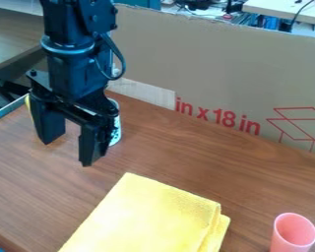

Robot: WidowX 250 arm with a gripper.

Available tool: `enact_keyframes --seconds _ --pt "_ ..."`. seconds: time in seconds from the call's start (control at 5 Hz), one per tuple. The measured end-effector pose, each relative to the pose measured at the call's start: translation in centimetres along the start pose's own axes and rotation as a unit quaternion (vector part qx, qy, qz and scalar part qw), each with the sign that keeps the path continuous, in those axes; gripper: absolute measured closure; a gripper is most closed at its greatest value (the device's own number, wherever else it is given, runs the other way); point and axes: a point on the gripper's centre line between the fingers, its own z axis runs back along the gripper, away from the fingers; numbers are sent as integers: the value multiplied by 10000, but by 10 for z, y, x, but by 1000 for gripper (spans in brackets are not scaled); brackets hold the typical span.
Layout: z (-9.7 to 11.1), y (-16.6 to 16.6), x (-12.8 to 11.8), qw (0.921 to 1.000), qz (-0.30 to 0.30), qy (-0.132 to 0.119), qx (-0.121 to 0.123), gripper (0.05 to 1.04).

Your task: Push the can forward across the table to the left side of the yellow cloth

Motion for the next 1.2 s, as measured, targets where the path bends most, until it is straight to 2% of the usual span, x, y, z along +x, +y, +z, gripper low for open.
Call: enact_keyframes --seconds 0.2,0.4,0.6,1.0,1.2 --pt "-3 -1 -1 10000 -49 76 -23 83" --pt "10 24 29 9988 -6 -461 -151 83" --pt "10 38 63 9963 107 -820 -228 83" --pt "-22 68 130 9941 125 -1066 -138 83" --pt "-20 86 154 9920 164 -1223 -263 83"
